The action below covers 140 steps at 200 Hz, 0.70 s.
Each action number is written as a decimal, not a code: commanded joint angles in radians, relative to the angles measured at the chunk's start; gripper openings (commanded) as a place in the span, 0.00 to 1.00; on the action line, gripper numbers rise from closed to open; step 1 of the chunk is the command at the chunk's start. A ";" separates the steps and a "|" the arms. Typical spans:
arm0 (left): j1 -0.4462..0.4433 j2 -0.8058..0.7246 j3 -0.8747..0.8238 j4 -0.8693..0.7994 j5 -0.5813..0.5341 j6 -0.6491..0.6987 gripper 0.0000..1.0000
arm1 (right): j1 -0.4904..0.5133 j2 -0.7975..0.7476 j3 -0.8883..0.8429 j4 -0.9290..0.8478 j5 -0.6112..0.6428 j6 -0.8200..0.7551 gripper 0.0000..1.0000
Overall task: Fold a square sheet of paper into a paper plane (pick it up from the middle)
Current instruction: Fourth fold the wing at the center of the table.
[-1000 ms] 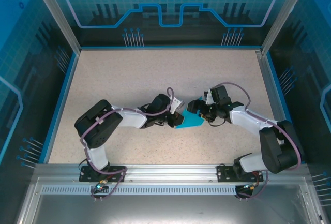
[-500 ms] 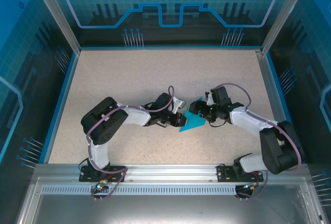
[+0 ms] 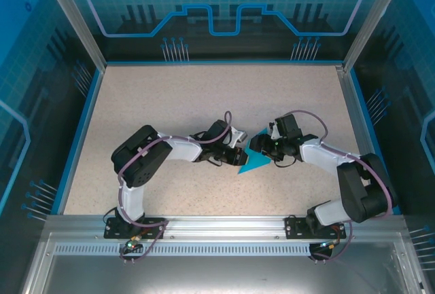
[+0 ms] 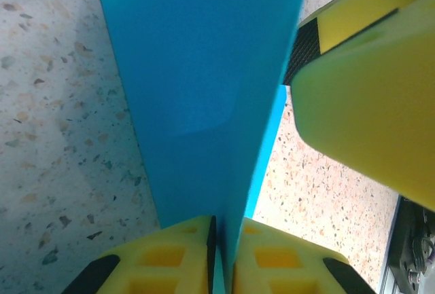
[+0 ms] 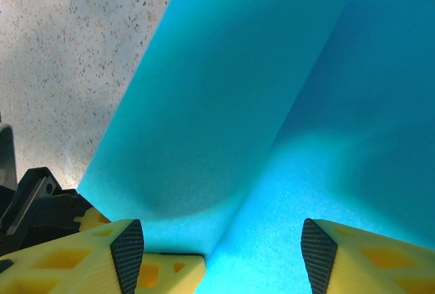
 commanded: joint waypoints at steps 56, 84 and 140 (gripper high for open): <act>0.001 0.034 0.056 -0.097 0.029 0.015 0.12 | 0.005 0.026 -0.012 0.023 0.008 -0.010 0.64; -0.001 0.038 0.059 -0.100 0.032 0.015 0.12 | 0.005 0.039 -0.007 0.030 0.010 -0.006 0.64; 0.001 0.046 0.078 -0.118 0.043 0.016 0.14 | 0.007 0.066 0.006 0.021 0.028 0.004 0.64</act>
